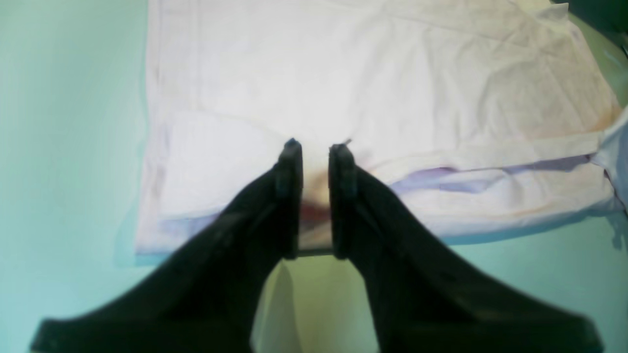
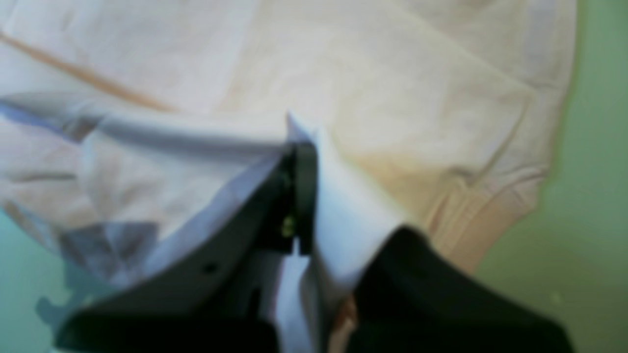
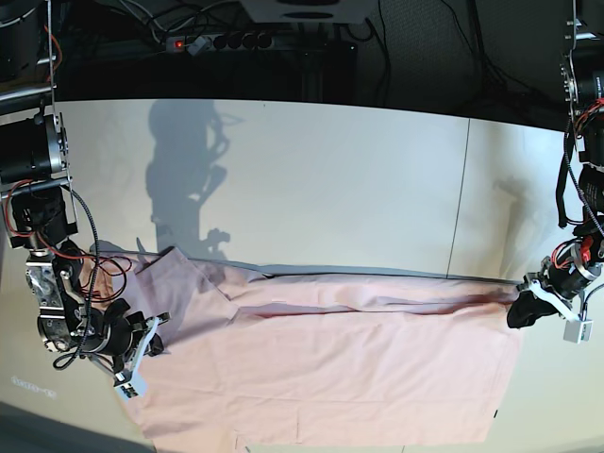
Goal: Fold the T-shirt properly
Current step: 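Hold the shirt edge with both grippers and lower it onto the table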
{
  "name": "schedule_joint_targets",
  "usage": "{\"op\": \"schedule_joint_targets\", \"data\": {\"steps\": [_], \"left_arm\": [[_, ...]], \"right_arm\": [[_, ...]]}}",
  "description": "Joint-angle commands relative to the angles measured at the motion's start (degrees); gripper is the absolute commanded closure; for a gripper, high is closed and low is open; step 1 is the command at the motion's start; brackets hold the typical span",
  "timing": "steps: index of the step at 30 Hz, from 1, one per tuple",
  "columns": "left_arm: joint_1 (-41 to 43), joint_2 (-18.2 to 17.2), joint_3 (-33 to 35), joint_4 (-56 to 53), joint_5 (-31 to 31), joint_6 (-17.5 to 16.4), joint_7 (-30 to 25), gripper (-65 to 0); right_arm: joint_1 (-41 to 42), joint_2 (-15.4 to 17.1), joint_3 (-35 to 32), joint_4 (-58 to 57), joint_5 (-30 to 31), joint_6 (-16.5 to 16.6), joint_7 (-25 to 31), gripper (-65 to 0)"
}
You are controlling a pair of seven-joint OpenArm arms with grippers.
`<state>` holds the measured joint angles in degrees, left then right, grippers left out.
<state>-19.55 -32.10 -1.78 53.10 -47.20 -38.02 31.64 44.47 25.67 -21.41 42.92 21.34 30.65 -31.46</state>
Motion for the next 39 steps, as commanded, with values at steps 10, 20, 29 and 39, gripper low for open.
{"op": "schedule_joint_targets", "data": {"steps": [10,20,29,39], "left_arm": [[-1.55,-1.27,-0.37,0.79,-0.94,-0.09,-1.40,-25.6],[-1.57,-1.22,-0.37,0.79,-0.98,0.00,-1.44,-25.2],[-1.57,-1.22,-0.37,1.01,-0.94,0.02,-3.61,0.0],[-4.00,-0.22,7.61,1.01,13.00,8.35,-5.64,0.0]], "right_arm": [[2.34,0.66,0.44,-1.27,-6.16,2.56,13.70,-42.7],[2.29,0.66,0.44,-1.25,-3.13,2.19,13.16,-44.5],[-1.22,0.61,1.73,-1.25,-0.13,2.14,11.50,0.0],[-6.75,0.00,11.50,-1.27,-0.74,2.10,11.98,0.0]]}}
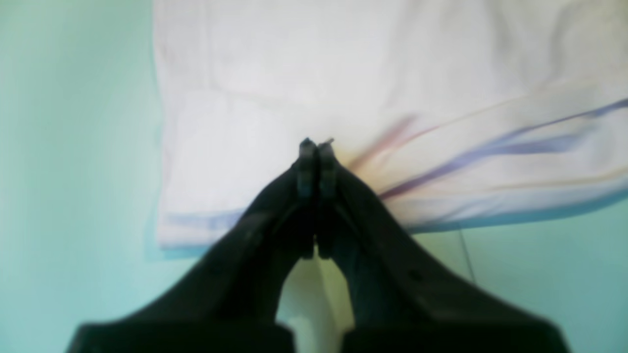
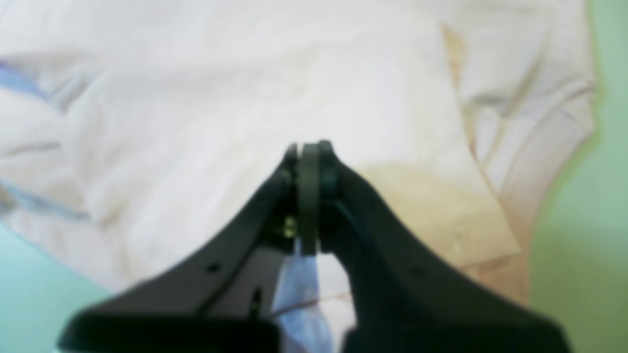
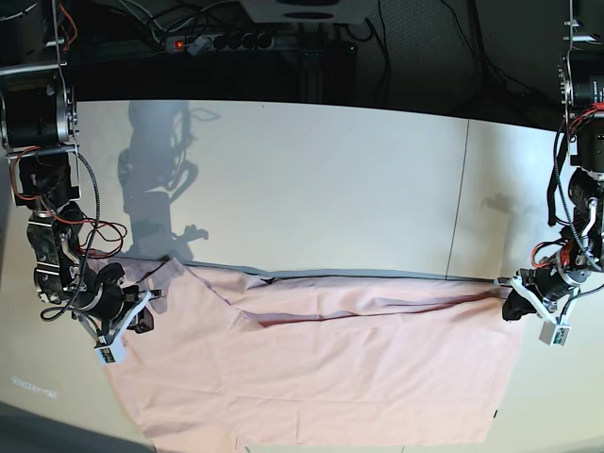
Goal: Fold the T-shirt properly
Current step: 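Hold the shirt edge with both grippers and lower it onto the table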
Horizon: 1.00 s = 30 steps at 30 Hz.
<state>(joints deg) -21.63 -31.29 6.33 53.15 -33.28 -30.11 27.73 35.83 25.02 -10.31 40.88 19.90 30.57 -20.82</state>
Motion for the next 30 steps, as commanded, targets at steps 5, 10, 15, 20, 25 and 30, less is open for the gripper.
{"op": "schedule_joint_targets", "data": {"steps": [5,10,15,20,25,30], "left_arm": [[-5.75,-0.94,7.91,0.96,4.61,11.54,-2.25,0.0],[-5.81,-0.94,8.35,0.81,5.07,11.91,-1.57,0.0],[-5.03,-0.20,8.35,-1.46,5.70,11.91,-0.42,0.0],[-5.03,2.32,8.35,-5.77,5.70,11.65,5.35,0.0],[-5.20,2.69,8.33,-6.38,5.77,10.99,5.53,0.0],[-4.98,0.74,8.33,-6.36,6.54,8.31,5.53,0.0]], "right_arm": [[1.38,0.61,1.79,0.76,0.66,2.21,1.27,0.0],[-1.57,0.48,1.79,0.74,0.44,2.19,1.29,0.0],[-5.60,0.50,1.79,0.72,0.42,2.16,1.36,0.0],[-8.61,0.50,1.79,0.74,0.46,2.05,1.36,0.0],[-9.79,0.55,1.79,0.74,0.44,2.05,1.40,0.0],[-10.67,0.57,3.15,0.81,0.48,2.08,-1.18,0.0]]}}
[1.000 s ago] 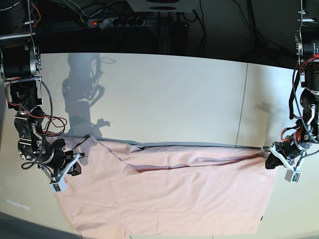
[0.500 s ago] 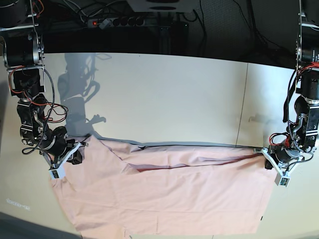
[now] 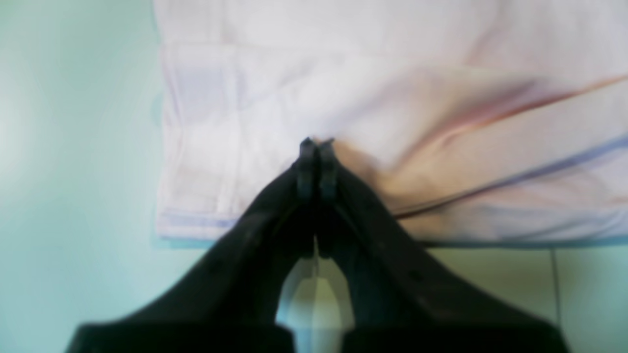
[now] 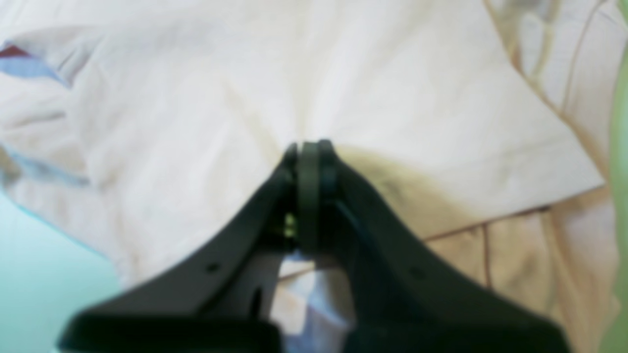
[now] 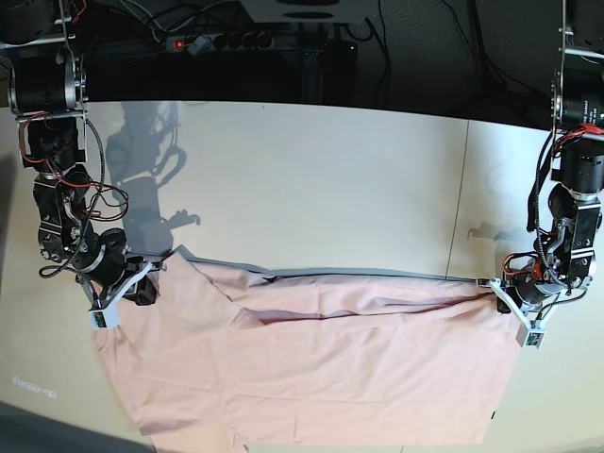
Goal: Fold the T-shirt properly
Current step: 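Hold the shirt edge with both grippers and lower it onto the table, then drag the shirt with both grippers toward the robot to flatten it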
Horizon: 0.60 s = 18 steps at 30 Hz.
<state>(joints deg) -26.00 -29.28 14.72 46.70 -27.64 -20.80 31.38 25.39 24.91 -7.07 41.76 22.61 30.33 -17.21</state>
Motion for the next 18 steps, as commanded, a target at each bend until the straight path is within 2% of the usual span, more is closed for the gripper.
{"op": "schedule_joint_targets", "data": {"steps": [1,5,9,14,18], "left_arm": [[-0.46,-1.92,-0.07,0.09,0.90,-1.73,1.90,0.0],[1.18,-5.49,-0.07,0.63,-0.24,-2.14,1.95,0.0],[3.98,-8.20,-0.07,2.67,-3.63,-4.37,2.14,0.0],[7.85,-8.83,-0.07,7.93,-7.04,-4.50,5.99,0.0],[12.20,-8.83,-1.18,13.18,-7.30,-4.46,6.23,0.0]], "right_arm": [[-0.44,0.76,0.63,-0.04,-2.23,2.34,-5.79,0.0],[-2.29,1.07,4.26,1.18,-0.76,2.47,-9.09,0.0],[-6.36,1.09,8.00,5.07,1.25,2.49,-9.84,0.0],[-12.41,1.11,10.16,12.37,1.84,2.49,-10.49,0.0],[-17.59,1.11,11.08,18.67,1.86,2.49,-10.51,0.0]]}}
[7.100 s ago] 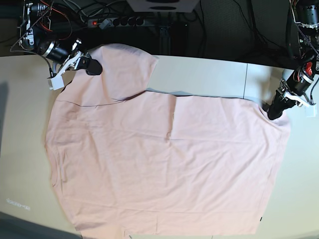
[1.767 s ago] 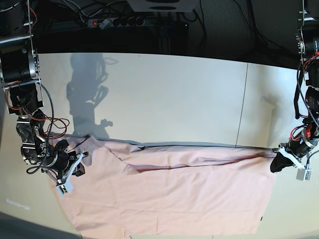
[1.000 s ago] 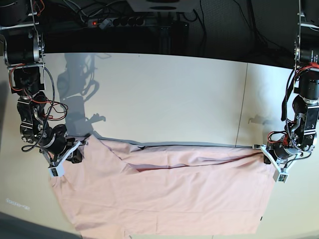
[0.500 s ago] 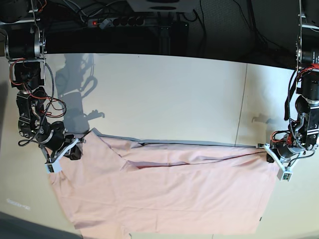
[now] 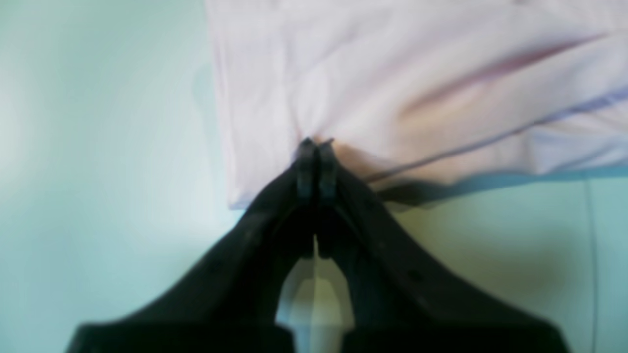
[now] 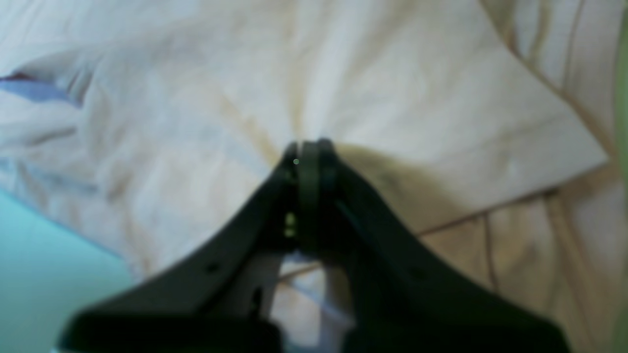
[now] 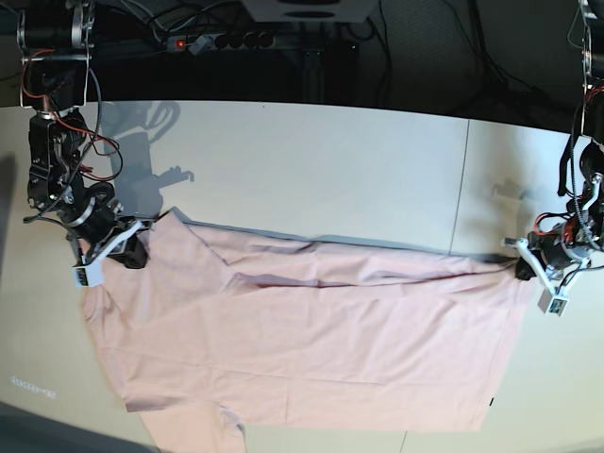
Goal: Fold the T-shirt properly
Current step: 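Drag the shirt with both grippers toward the robot to flatten it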
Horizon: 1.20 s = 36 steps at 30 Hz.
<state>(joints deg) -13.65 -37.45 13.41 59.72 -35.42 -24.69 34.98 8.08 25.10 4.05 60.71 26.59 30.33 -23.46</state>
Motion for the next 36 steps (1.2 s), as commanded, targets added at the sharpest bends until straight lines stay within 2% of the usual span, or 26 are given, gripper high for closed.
{"op": "schedule_joint_targets", "data": {"steps": [1,11,17,23,36], "left_arm": [[1.16,-0.66,-0.68,1.29,0.50,-0.59,2.80,0.0],[17.90,-0.66,-14.16,13.35,3.41,-0.63,3.56,0.0],[26.16,-0.63,-17.57,21.73,3.10,-0.61,3.41,0.0],[32.87,-0.63,-21.24,25.33,3.32,-0.61,2.58,0.0],[44.94,0.98,-26.21,35.30,3.78,-0.63,1.90,0.0]], "right_arm": [[-1.44,0.92,0.17,1.16,-2.12,2.49,-4.26,0.0],[-10.75,0.94,6.91,10.01,-0.37,2.51,-6.05,0.0],[-14.47,0.96,7.89,13.00,3.06,2.51,-10.27,0.0],[-20.46,1.57,9.51,17.29,3.82,2.51,-9.99,0.0],[-31.61,1.55,18.53,24.33,6.05,2.51,-9.99,0.0]]}}
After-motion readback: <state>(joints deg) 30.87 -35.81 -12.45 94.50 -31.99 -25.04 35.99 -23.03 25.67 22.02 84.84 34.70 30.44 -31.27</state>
